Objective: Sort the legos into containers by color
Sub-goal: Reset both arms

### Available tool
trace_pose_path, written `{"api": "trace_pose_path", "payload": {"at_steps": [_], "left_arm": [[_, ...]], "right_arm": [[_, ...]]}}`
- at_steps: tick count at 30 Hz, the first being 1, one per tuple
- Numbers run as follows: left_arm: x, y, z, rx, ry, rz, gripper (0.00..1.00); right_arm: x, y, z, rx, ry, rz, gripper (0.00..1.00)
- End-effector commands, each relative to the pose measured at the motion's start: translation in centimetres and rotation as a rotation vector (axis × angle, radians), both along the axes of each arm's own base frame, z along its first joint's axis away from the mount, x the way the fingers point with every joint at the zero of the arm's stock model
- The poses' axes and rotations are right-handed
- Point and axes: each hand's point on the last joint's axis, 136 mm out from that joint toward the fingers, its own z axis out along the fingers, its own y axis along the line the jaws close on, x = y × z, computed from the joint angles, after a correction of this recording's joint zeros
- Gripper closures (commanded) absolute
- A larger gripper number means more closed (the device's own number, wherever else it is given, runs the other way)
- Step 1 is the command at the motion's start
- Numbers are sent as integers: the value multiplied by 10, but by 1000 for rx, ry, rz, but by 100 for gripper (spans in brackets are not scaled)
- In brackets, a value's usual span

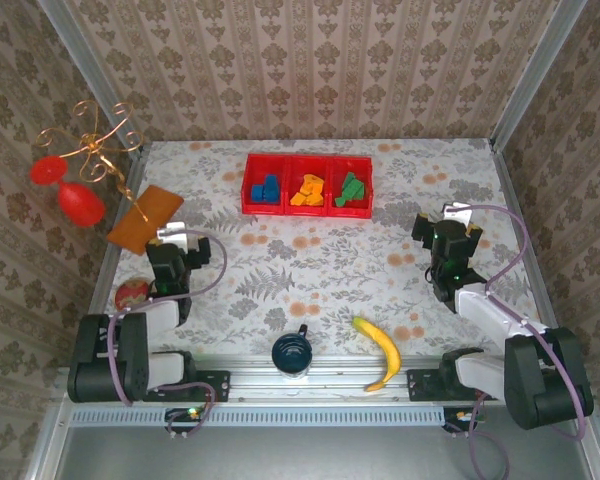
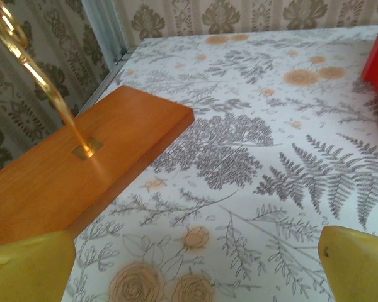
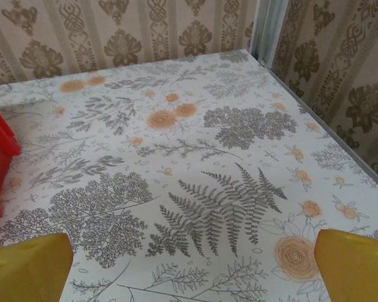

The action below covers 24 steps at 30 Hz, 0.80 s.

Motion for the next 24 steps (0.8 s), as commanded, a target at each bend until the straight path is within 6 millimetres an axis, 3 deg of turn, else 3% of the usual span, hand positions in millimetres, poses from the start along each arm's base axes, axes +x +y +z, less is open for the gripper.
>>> {"api": "trace_pose_path", "payload": {"at_steps": [1,18,24], "left_arm": [[9,-7,22,6,-104,-55,0],[25,-25,-5,-11,-112,-187,0],[36,-48,-11,-31,-28,-348,0]], "right_arm": [[4,0,5,0,-48,14,0],[8,0,2,-15,-96,68,0],[7,3,-1,-31,-101,95,0]]}}
